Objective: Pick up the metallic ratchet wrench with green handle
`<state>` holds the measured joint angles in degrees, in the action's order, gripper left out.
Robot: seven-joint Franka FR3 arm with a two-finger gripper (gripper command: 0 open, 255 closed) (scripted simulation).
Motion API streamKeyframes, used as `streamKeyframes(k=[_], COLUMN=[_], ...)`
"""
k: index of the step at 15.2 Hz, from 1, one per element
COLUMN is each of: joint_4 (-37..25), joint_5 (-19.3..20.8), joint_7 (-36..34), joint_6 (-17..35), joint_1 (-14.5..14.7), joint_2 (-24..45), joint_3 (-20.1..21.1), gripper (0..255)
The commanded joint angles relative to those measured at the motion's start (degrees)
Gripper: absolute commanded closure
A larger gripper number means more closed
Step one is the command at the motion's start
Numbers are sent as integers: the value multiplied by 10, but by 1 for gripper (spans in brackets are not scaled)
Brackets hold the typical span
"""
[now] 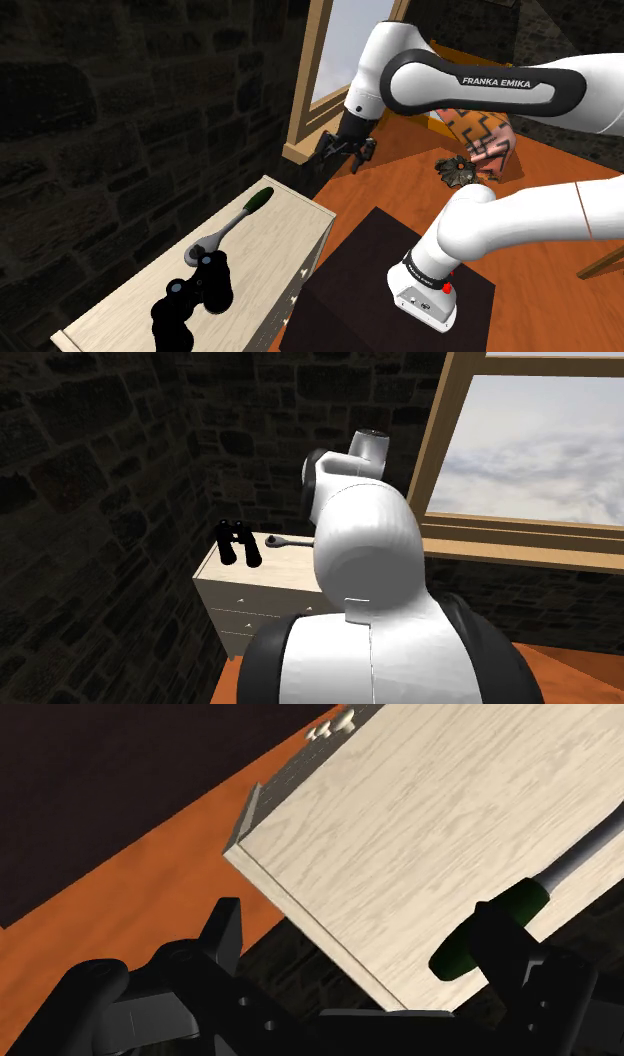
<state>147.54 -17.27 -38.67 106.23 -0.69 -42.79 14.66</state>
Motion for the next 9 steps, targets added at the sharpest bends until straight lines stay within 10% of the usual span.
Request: streamKeyframes(k=[1,9], joint_4=[-7,-59], joint_5=[-16,-29], joint_7=[-62,-308], joint_6=[27,151], joint_1=[-5,-52], joint_2=[25,170], joint_3=[37,192], gripper=[0,0])
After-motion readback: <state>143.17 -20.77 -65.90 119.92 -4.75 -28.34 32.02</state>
